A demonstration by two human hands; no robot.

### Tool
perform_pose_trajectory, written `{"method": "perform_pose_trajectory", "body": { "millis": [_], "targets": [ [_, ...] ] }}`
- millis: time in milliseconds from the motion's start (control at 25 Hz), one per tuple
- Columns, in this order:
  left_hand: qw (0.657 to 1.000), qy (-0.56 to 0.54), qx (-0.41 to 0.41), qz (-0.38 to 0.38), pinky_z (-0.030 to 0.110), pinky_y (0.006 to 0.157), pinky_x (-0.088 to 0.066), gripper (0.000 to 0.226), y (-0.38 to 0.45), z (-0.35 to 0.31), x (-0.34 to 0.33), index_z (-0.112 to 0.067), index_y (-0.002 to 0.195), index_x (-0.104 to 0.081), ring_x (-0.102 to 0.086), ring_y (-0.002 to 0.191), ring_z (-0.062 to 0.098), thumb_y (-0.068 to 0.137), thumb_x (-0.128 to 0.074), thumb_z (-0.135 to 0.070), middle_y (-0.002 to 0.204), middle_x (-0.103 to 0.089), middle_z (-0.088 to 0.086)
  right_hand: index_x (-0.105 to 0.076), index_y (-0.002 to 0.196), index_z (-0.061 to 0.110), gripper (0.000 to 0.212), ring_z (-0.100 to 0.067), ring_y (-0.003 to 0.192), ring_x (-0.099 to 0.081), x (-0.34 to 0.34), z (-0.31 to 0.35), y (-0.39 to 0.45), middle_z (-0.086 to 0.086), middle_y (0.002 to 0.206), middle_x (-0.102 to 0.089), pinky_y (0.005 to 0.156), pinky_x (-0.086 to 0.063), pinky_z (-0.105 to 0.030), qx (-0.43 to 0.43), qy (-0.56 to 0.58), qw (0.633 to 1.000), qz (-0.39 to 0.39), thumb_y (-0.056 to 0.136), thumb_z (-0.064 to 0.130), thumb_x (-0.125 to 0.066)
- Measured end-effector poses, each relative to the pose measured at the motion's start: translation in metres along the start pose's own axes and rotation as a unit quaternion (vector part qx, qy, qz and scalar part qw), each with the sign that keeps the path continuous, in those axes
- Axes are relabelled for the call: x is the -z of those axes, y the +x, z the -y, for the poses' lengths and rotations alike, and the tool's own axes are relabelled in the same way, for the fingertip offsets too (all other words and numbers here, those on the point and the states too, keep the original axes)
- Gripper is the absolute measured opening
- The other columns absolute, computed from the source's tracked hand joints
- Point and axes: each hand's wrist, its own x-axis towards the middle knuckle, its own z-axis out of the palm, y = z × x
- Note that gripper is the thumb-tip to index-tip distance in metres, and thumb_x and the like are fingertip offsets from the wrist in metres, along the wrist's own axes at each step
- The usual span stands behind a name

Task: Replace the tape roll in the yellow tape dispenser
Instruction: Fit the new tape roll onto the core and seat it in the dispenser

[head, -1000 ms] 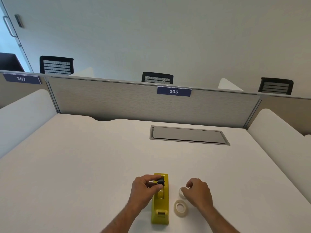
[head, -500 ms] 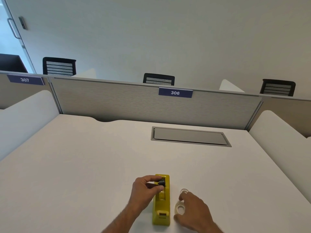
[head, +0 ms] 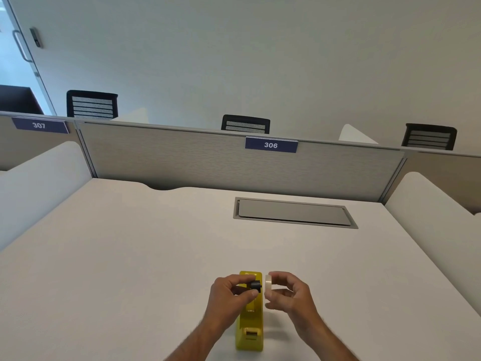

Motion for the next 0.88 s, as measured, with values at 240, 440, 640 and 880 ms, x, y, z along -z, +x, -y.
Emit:
{"method": "perform_pose_trajectory", "body": {
  "millis": [240, 440, 640, 880],
  "targets": [
    [1.000, -0.002, -0.012, 0.001, 0.038, 0.089, -0.059, 0.033, -0.0016, -0.0023, -0.0011, -0.034, 0.099, -0.077, -0.073, 0.091, 0.012, 0.076, -0.080, -0.011, 0.096, -0.077, -0.012, -0.070, 0.108, 0.017, 0.054, -0.032, 0.093, -0.072, -0.0054, -0.0013, 0.0016, -0.008, 0.107, -0.074, 0.080, -0.061, -0.049, 0.013, -0.004, 0.999, 0.035, 0.058, 0.010, -0.088],
    [1.000, -0.005, -0.013, 0.008, 0.041, 0.090, -0.059, 0.035, -0.0009, -0.0006, 0.0001, -0.035, 0.100, -0.077, -0.073, 0.092, 0.013, 0.075, -0.081, -0.011, 0.095, -0.078, -0.011, -0.072, 0.108, 0.014, 0.052, -0.031, 0.098, -0.071, -0.0045, 0.0005, -0.0005, -0.011, 0.107, -0.075, 0.080, -0.060, -0.044, 0.028, 0.011, 0.998, 0.061, 0.058, 0.005, -0.086],
    [1.000, -0.008, -0.020, 0.013, 0.038, 0.089, -0.060, 0.036, -0.0020, -0.0027, 0.0013, -0.038, 0.095, -0.077, -0.074, 0.089, 0.009, 0.074, -0.082, -0.009, 0.094, -0.078, -0.012, -0.072, 0.111, 0.010, 0.050, -0.033, 0.098, -0.071, -0.0063, 0.0049, -0.0037, -0.013, 0.108, -0.075, 0.082, -0.060, -0.045, 0.022, 0.036, 0.996, 0.083, 0.064, 0.007, -0.085],
    [0.997, 0.015, -0.048, 0.050, 0.038, 0.091, -0.058, 0.038, -0.0008, -0.0043, 0.0059, -0.039, 0.097, -0.077, -0.071, 0.095, 0.011, 0.079, -0.076, -0.006, 0.097, -0.077, -0.014, -0.072, 0.113, 0.009, 0.051, -0.033, 0.100, -0.071, -0.0052, 0.0049, -0.0034, -0.016, 0.107, -0.075, 0.079, -0.060, -0.038, 0.027, 0.034, 0.993, 0.109, 0.065, 0.004, -0.085]
  ]
}}
